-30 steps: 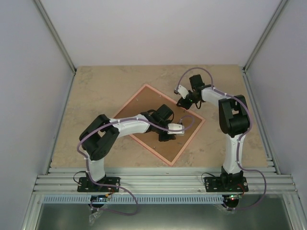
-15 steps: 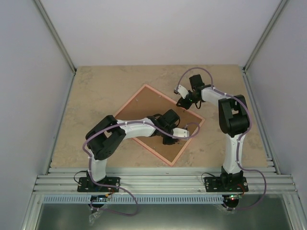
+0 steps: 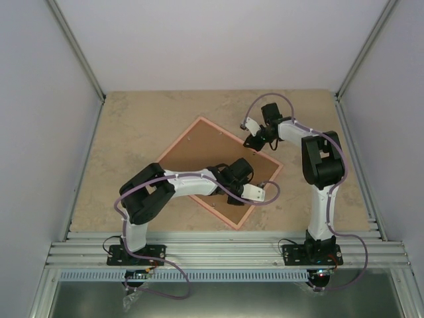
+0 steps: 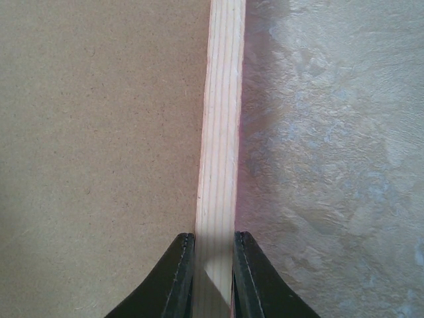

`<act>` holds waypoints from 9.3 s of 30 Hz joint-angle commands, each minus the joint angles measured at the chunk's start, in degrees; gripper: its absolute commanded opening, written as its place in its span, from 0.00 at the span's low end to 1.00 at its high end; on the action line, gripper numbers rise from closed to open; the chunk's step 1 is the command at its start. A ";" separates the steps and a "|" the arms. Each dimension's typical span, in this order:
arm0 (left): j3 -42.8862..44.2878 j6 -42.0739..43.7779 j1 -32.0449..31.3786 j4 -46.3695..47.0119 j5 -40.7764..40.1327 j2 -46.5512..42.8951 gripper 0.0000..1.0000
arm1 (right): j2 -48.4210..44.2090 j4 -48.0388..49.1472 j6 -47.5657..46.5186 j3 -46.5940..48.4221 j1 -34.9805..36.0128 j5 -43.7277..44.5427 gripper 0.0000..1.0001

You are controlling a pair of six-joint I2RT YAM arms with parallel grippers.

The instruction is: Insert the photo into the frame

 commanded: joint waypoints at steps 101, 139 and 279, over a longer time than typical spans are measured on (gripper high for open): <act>-6.02 -28.23 44.57 -2.22 4.28 -0.89 0.45 | -4.42 -0.95 1.15 -11.18 12.03 -17.01 0.27; 1.59 -25.99 46.65 -9.45 12.63 0.34 0.44 | -2.87 -1.20 -0.81 -12.57 9.85 -14.03 0.24; 13.67 -33.15 50.56 -12.28 -0.75 -0.56 0.61 | -11.68 -0.52 16.74 -17.94 -14.53 -24.11 0.79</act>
